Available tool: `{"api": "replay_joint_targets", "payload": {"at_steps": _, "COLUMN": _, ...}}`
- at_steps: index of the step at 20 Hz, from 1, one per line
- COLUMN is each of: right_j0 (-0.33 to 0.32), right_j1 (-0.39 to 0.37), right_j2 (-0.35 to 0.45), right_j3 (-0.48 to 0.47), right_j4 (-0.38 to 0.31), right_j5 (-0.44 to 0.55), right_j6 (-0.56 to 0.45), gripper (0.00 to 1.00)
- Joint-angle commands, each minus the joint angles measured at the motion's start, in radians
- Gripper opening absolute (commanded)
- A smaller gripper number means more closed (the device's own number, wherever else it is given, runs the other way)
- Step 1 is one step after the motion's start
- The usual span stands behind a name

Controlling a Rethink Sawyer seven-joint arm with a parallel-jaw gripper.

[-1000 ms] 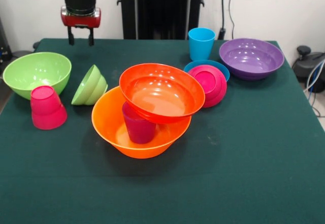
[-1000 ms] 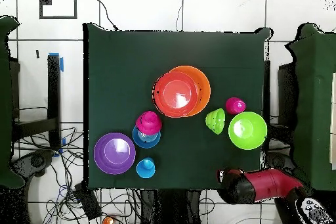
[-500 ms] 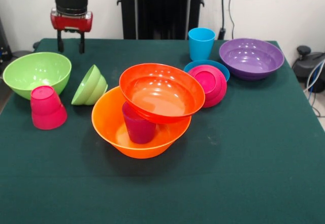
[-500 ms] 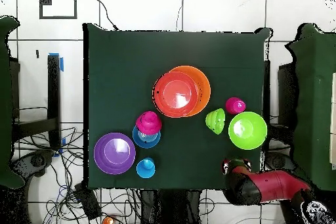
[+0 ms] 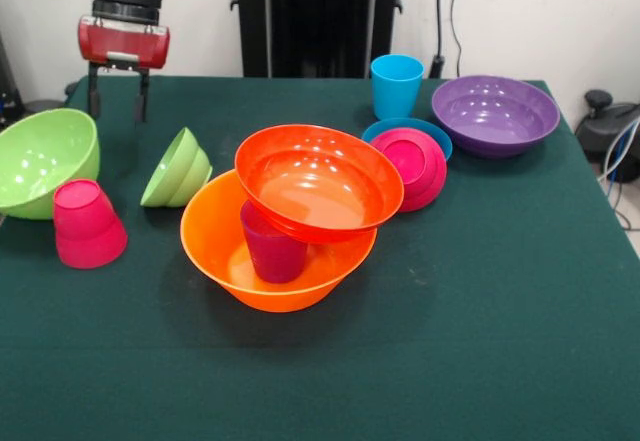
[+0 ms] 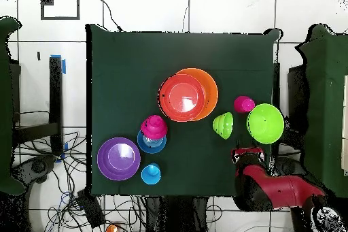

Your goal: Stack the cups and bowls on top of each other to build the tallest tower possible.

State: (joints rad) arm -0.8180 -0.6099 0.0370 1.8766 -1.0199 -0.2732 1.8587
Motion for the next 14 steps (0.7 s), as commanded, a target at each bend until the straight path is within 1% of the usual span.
{"api": "replay_joint_targets", "payload": {"at_steps": 1, "right_j0": 0.058, "right_j1": 0.011, "right_j2": -0.029, "right_j3": -0.102, "right_j4": 0.069, "right_j5": -0.091, "right_j6": 0.068, "gripper": 1.0}}
{"api": "replay_joint_targets", "payload": {"at_steps": 4, "right_j0": 0.057, "right_j1": 0.023, "right_j2": -0.022, "right_j3": -0.111, "right_j4": 0.059, "right_j5": -0.087, "right_j6": 0.073, "gripper": 1.0}}
{"api": "replay_joint_targets", "payload": {"at_steps": 9, "right_j0": 0.049, "right_j1": 0.005, "right_j2": -0.001, "right_j3": -0.111, "right_j4": 0.038, "right_j5": -0.074, "right_j6": 0.087, "gripper": 1.0}}
{"api": "replay_joint_targets", "payload": {"at_steps": 14, "right_j0": 0.049, "right_j1": 0.003, "right_j2": -0.001, "right_j3": -0.116, "right_j4": 0.034, "right_j5": -0.064, "right_j6": 0.089, "gripper": 1.0}}
